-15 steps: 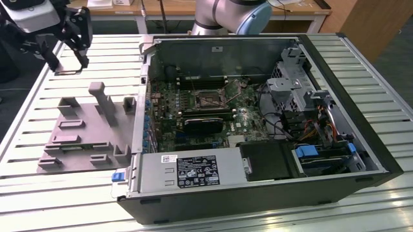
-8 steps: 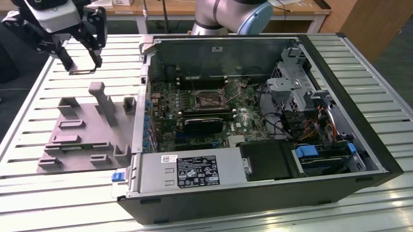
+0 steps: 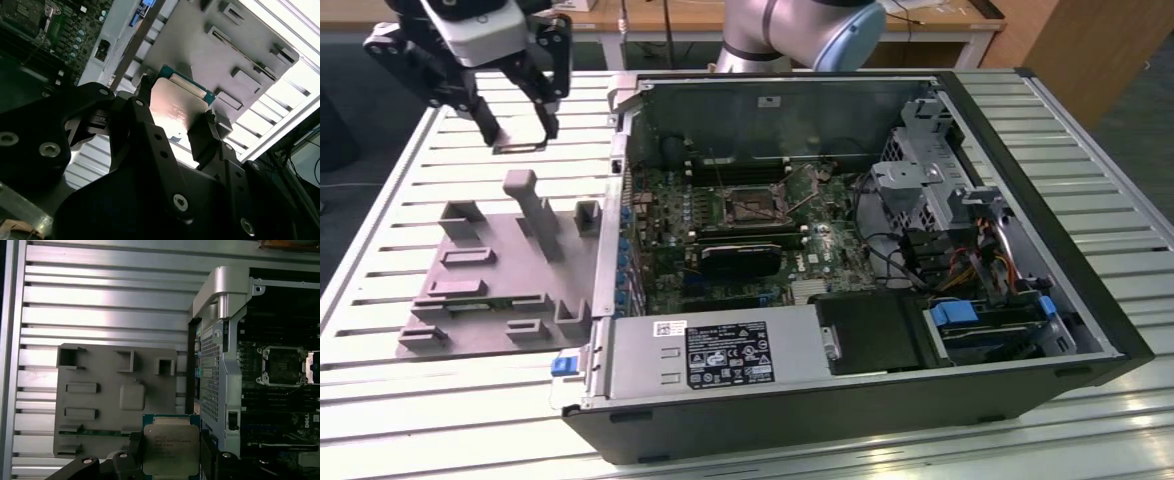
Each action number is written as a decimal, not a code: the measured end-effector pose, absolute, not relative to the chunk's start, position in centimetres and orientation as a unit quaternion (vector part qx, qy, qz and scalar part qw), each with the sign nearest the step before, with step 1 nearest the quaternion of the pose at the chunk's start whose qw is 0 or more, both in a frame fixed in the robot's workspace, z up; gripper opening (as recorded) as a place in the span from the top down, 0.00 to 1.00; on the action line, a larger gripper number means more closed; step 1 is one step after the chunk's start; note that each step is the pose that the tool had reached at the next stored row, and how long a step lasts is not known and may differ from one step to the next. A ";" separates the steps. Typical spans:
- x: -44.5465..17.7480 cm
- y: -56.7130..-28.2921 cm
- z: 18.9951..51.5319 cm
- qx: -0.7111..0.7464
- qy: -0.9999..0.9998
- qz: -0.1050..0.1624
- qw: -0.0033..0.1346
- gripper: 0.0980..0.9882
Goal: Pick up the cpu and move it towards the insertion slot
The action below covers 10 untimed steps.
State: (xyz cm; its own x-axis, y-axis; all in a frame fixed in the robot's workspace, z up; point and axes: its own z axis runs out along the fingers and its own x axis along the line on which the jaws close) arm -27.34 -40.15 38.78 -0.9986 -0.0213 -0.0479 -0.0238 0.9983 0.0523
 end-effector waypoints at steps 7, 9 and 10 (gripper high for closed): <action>-24.6 -40.1 38.8 -0.011 0.999 0.026 0.023 0.50; -23.8 -40.1 38.8 -0.011 0.999 0.026 0.023 0.50; -23.4 -40.1 38.8 -0.011 0.999 0.026 0.023 0.50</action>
State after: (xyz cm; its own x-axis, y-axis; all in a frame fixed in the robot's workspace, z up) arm -23.44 -40.14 38.78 -0.9987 -0.0211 -0.0460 -0.0235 0.9984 0.0523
